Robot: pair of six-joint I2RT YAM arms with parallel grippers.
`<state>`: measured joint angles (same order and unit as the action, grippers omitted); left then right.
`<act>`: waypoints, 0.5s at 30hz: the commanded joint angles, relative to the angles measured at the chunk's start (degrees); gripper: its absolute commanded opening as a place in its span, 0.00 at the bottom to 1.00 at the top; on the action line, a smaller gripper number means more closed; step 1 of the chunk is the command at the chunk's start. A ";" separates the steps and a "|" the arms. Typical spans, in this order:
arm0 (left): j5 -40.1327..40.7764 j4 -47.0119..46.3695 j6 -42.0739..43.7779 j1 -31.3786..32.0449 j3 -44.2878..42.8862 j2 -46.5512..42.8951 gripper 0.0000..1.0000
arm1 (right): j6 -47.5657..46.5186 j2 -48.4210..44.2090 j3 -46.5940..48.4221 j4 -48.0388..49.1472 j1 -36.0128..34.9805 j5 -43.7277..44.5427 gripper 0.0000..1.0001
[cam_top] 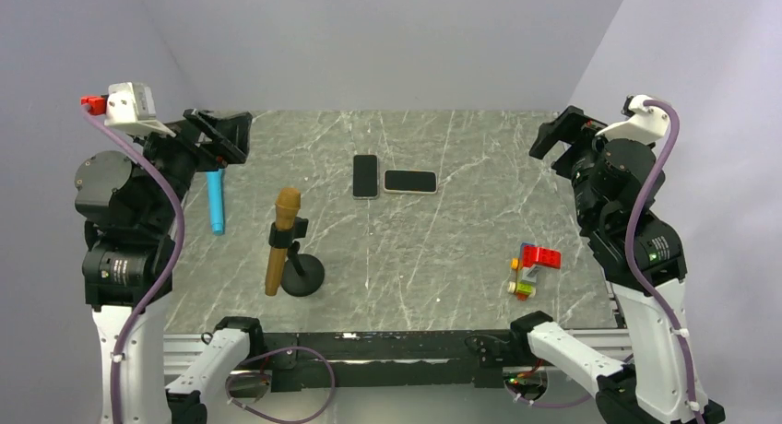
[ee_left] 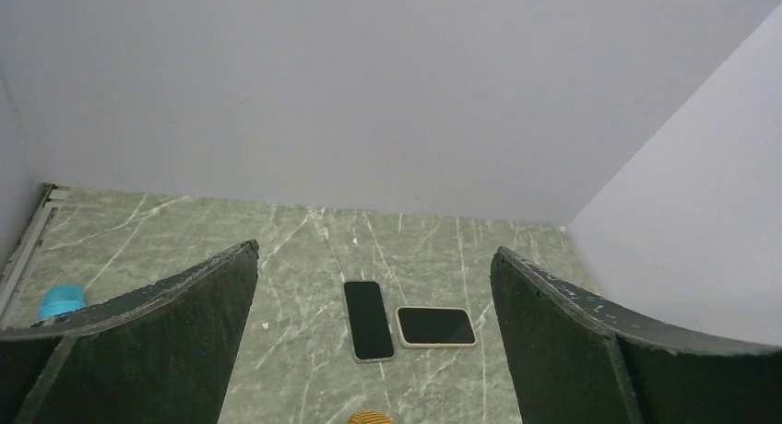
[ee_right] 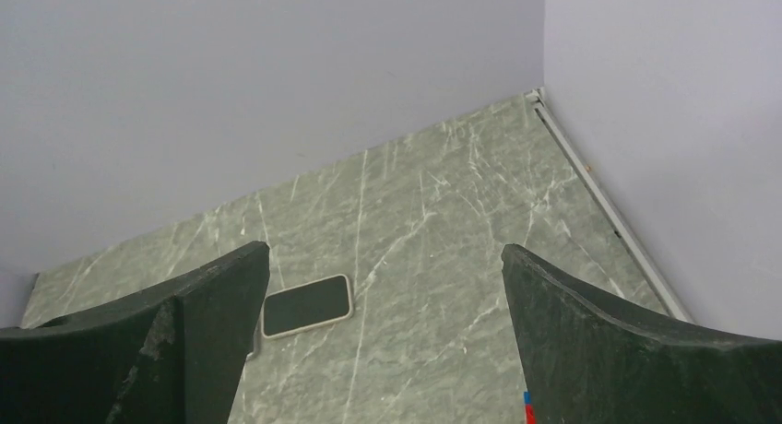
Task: Take the phone out of the phone case
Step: Pick up the phone at the center of the board.
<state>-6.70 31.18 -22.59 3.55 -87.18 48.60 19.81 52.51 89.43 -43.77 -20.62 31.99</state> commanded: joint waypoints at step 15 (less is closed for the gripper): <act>-16.25 6.01 5.58 0.87 1.06 6.75 0.91 | 4.78 2.51 -5.36 -3.61 -0.18 -0.91 1.00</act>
<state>-13.65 33.98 -18.83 3.53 -83.64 49.76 22.70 54.85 84.27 -46.78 -20.64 33.76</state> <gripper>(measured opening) 0.956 0.995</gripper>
